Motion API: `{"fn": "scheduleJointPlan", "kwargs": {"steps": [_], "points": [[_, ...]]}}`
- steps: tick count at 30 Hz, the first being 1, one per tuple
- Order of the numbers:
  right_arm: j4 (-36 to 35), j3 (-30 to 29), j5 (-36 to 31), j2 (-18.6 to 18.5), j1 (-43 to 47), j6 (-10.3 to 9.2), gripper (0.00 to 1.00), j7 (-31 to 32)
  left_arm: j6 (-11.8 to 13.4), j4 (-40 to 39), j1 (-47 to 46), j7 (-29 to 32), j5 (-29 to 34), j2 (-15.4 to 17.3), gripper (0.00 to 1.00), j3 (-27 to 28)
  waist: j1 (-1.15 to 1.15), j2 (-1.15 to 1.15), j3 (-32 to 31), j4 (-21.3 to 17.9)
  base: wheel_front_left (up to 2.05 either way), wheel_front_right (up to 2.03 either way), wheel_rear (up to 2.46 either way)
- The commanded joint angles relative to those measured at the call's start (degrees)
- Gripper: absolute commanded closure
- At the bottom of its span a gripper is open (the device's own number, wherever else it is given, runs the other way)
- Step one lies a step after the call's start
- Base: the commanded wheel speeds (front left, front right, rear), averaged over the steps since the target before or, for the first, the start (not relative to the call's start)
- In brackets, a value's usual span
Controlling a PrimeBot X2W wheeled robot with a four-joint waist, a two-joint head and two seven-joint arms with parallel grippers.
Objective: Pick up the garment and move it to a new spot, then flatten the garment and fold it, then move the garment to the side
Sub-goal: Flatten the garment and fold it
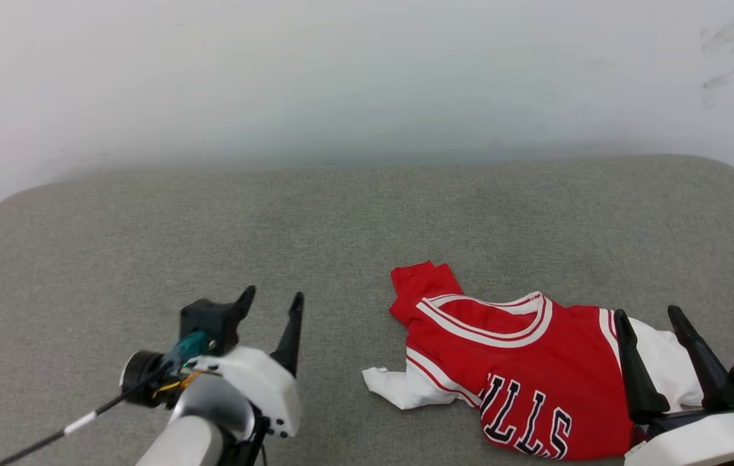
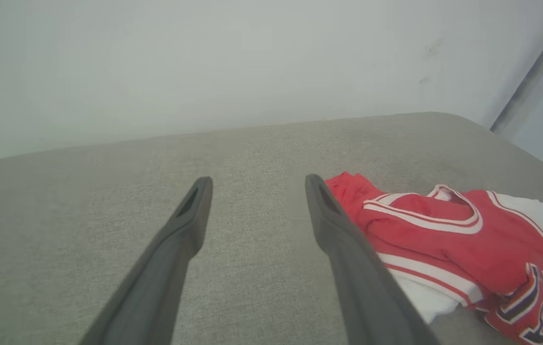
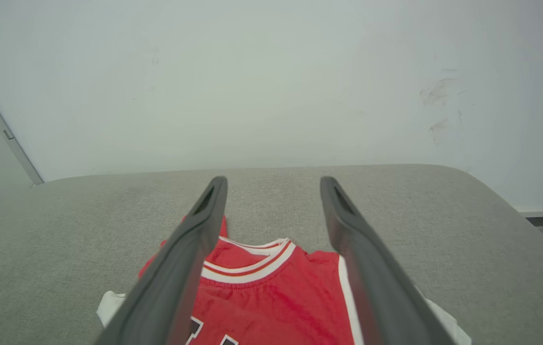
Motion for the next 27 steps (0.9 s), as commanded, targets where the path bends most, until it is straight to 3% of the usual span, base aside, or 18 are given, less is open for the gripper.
{"fn": "scheduleJointPlan", "kwargs": {"steps": [1, 7, 14, 25, 26, 27], "points": [[-0.82, 0.14, -0.3, 0.27, 0.43, -0.02, 0.0, 0.2, -0.93, 0.49, -2.08, 2.46, -0.03, -0.55, 0.0, -1.2, 0.0, 0.0, 0.68, -0.56, 0.0, 0.0, 0.0], [-3.16, 0.34, -0.51, 0.38, -0.64, -0.02, 0.0, 1.0, -5.29, 3.75, -9.78, 17.17, -1.73, -2.3, 0.0, -7.42, 0.0, 0.0, 4.12, -2.39, 0.0, 0.0, 0.0], [-2.75, 0.78, 0.75, 0.41, -2.69, -0.02, 0.0, -0.21, -9.51, 9.01, -14.2, 31.22, -2.46, -2.13, 0.0, -13.56, 0.0, 0.0, 8.94, -4.44, 0.0, 0.0, 0.0], [-0.01, 1.16, 3.19, 0.41, -4.82, -0.02, 0.0, -2.57, -14.01, 19.14, -15.22, 41.88, -2.95, -3.41, 0.0, -20.43, 0.0, 0.0, 11.49, -6.11, 0.0, 0.0, 0.0], [0.18, 1.22, 3.28, 0.41, -4.78, -0.02, 0.0, -2.74, -14.3, 20.04, -14.83, 42.88, -3.5, -3.63, 0.12, -20.87, 0.0, 0.0, 11.38, -6.22, 0.0, 0.0, 0.0], [0.41, 1.28, 3.37, 0.41, -4.77, -0.02, 0.0, -2.84, -14.67, 20.62, -14.5, 43.32, -4.09, -3.89, 0.56, -21.06, 0.0, 0.0, 11.23, -6.3, 0.0, 0.0, 0.0]]}}
